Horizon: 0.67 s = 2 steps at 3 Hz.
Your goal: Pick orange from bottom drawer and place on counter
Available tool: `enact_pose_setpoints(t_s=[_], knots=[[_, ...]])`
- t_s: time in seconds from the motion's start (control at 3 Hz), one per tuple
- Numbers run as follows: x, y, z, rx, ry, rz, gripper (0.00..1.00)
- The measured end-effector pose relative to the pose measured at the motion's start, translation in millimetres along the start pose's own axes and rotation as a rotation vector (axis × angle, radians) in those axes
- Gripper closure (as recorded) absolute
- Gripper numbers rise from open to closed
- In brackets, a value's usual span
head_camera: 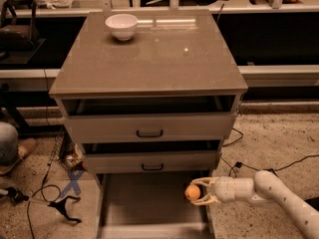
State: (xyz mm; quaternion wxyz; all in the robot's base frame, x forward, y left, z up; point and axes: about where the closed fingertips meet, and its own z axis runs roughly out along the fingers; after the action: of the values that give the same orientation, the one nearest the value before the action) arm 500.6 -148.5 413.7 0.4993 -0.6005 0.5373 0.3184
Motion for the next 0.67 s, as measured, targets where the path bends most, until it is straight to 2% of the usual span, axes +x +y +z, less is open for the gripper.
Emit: enact_pose_setpoints(t_s=[0.33,0.67], knots=[[-29,-6,-16,0.027,-0.045,-0.008,1.0],[-78,-18,-46,0.046,-0.073,-0.034,1.0]])
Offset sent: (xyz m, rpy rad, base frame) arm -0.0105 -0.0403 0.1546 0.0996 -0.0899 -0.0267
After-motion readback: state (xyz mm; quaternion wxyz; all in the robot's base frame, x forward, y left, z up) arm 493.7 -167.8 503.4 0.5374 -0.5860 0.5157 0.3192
